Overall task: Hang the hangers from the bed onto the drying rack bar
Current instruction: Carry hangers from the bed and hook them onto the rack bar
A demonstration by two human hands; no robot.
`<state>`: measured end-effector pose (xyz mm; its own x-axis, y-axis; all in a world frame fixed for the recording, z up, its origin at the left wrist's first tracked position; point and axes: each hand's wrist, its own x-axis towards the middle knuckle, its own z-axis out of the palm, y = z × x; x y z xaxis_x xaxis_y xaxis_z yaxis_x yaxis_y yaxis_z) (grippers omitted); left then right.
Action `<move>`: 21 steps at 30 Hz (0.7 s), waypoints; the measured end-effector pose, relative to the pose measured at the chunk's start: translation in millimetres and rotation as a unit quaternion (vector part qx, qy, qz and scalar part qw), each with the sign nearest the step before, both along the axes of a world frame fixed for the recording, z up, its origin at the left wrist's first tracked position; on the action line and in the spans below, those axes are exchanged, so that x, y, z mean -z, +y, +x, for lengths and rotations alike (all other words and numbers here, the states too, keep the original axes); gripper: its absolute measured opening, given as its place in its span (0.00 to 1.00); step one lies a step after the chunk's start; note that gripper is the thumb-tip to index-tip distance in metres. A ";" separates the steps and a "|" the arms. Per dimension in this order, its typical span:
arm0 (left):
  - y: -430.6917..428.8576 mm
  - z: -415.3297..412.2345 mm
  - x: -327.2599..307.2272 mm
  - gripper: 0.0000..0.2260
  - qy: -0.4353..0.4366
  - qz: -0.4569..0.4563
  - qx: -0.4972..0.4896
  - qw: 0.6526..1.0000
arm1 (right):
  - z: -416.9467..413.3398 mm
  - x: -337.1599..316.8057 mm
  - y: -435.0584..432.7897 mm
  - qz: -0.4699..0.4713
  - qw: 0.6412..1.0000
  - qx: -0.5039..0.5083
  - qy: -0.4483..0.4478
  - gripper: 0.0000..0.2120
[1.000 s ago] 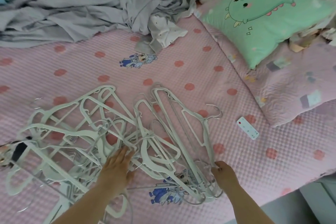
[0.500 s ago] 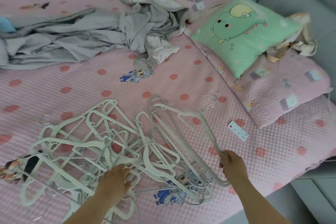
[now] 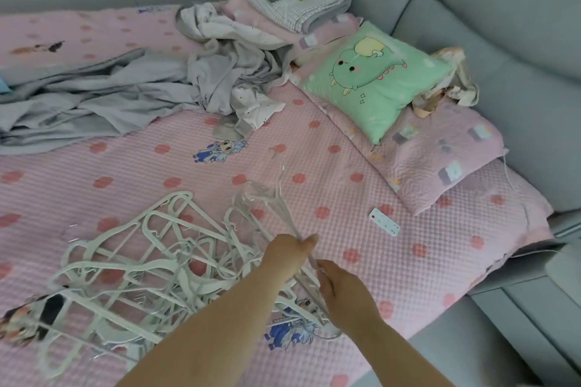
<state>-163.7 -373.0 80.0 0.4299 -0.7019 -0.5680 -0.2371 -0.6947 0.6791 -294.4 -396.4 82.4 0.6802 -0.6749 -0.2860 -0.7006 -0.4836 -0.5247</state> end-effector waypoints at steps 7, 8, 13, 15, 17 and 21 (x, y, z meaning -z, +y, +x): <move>-0.1 4.6 -6.4 0.21 0.100 0.014 -0.150 0.984 | 5.2 -10.5 12.0 0.173 0.981 0.076 -0.047 0.15; 1.7 5.8 -9.7 0.22 0.116 0.021 -0.166 0.979 | 5.5 -10.9 12.3 0.213 0.970 0.104 -0.059 0.16; 25.9 23.8 -26.0 0.19 0.205 0.007 -0.280 0.938 | 3.1 -10.6 15.2 0.280 0.935 0.188 -0.108 0.06; 40.4 34.6 -30.6 0.18 0.166 -0.007 -0.281 0.945 | -3.0 -4.6 13.2 0.257 0.937 0.217 -0.097 0.06; 53.7 43.4 -37.3 0.18 0.112 -0.012 -0.247 0.962 | -10.3 0.1 10.9 0.235 0.939 0.240 -0.069 0.08; 71.3 52.5 -56.0 0.13 0.050 -0.013 -0.146 0.988 | -20.5 3.5 10.2 0.228 0.934 0.273 -0.040 0.19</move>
<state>-111.2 -301.6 136.0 0.5598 -0.5710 -0.6005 0.0401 -0.7052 0.7079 -315.0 -386.3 78.9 0.3018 -0.7477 -0.5914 -0.7269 0.2209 -0.6503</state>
